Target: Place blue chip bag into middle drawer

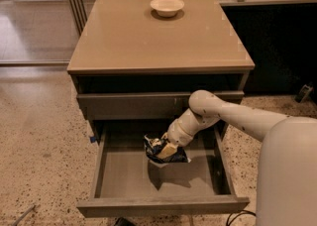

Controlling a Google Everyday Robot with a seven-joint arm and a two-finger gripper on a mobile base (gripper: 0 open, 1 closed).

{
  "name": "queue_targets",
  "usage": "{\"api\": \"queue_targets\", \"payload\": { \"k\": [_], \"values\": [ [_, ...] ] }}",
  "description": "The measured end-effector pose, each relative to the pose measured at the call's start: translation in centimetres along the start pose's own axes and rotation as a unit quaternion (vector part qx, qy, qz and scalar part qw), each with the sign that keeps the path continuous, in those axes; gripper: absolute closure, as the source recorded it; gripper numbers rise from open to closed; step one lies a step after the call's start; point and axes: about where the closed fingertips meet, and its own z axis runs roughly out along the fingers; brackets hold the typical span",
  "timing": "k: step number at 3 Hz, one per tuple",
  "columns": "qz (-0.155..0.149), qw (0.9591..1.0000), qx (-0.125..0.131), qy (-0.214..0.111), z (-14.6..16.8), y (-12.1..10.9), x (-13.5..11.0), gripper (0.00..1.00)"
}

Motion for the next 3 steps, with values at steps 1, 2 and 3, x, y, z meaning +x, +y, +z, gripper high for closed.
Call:
{"api": "queue_targets", "payload": {
  "k": [1,2,3],
  "values": [
    [0.000,1.0000,0.000,0.000,0.0,0.0,0.0,1.00],
    [-0.014,0.9990,0.042,0.007,1.3,0.3,0.6,1.00],
    [-0.023,0.9957,0.086,0.026,3.3,1.7,1.8,1.00]
  ]
}}
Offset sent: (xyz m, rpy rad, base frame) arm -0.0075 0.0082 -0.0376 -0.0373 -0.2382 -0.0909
